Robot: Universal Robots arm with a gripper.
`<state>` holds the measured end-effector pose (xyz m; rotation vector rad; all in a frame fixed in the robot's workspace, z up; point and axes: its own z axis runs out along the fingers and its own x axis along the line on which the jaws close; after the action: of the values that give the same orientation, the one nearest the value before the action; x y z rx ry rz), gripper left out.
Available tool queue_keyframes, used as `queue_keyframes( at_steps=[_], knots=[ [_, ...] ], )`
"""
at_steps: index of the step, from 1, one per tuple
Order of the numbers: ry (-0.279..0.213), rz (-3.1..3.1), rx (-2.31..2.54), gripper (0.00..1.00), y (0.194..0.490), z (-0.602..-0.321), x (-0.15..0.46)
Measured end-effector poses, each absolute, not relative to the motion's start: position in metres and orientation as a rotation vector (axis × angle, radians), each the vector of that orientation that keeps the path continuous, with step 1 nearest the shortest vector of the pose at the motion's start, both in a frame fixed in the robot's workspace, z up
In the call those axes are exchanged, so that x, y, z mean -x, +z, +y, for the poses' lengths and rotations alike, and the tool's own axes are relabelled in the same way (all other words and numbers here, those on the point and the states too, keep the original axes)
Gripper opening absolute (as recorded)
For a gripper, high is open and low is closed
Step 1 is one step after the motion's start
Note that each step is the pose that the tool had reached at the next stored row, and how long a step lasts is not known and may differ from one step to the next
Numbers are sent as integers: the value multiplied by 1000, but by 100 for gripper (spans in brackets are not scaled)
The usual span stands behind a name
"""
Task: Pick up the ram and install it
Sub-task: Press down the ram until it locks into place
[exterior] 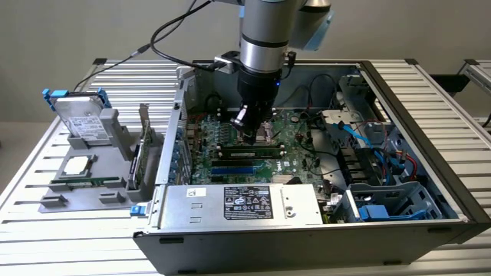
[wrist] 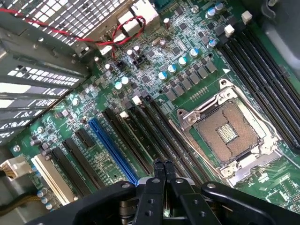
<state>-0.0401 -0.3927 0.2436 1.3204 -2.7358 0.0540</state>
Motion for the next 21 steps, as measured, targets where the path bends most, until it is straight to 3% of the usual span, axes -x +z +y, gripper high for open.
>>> queue_keyframes(
  at_steps=[21],
  knots=[
    [41,-2900,-938,10,244,-393,40]
  ],
)
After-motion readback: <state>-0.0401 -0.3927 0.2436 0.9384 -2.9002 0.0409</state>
